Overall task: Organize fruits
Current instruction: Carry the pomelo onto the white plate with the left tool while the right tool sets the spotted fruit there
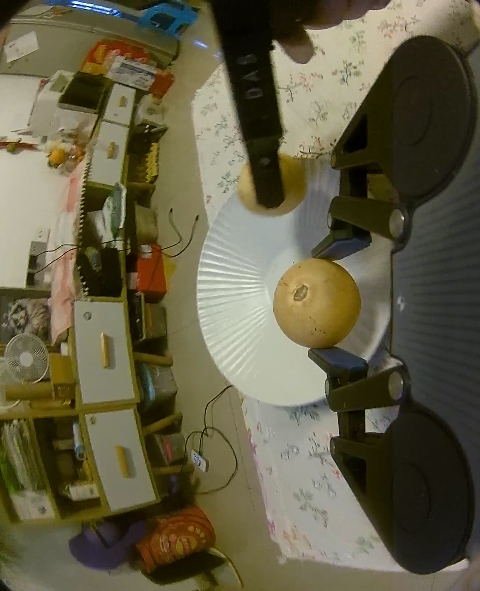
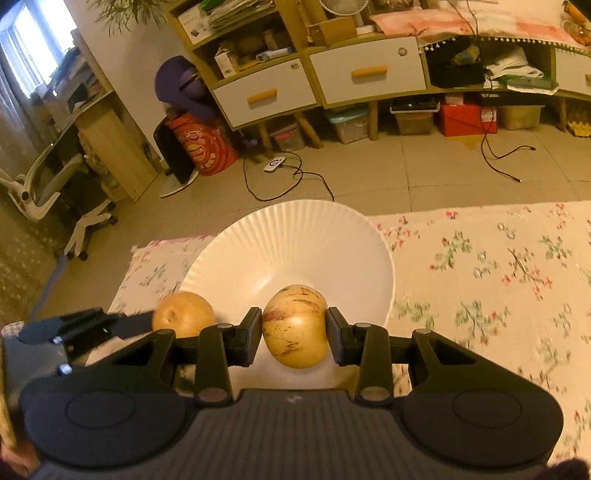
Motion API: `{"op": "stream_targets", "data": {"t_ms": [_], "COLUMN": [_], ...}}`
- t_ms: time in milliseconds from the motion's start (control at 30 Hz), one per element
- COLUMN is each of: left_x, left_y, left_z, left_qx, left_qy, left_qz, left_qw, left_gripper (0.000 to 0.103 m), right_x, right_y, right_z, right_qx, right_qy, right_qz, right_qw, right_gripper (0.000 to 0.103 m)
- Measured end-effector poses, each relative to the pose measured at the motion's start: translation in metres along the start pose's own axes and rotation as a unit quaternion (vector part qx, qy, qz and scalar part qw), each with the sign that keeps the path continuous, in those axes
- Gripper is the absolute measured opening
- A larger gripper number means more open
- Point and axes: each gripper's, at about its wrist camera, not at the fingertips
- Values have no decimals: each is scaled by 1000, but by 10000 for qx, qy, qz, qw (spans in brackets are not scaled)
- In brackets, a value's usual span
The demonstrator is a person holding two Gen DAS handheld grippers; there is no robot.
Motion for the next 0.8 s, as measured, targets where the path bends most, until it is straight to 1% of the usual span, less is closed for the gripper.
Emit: {"op": "stream_targets", "data": {"t_ms": [167, 467, 800], "left_x": [-2, -4, -6], "left_y": [3, 8, 3], "left_z": [21, 35, 44], "left_qx": [-37, 11, 108], "left_qy": [86, 45, -55], "left_qz": [-32, 9, 171], "left_qw": [10000, 10000, 9998], "left_gripper": [44, 44, 45], "right_x": [-5, -10, -14], "right_y": [-1, -7, -4], "right_z": [11, 26, 34], "right_qx": [68, 147, 109], "right_qy": [-13, 63, 118], "right_qz": [-41, 0, -120], "right_qw": [10000, 9999, 9998], "right_gripper": [34, 34, 34]}}
Point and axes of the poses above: each gripper's, at about its wrist camera, not at the fingertips, and z roughly the way its jaws point, y to its left, x to its underside
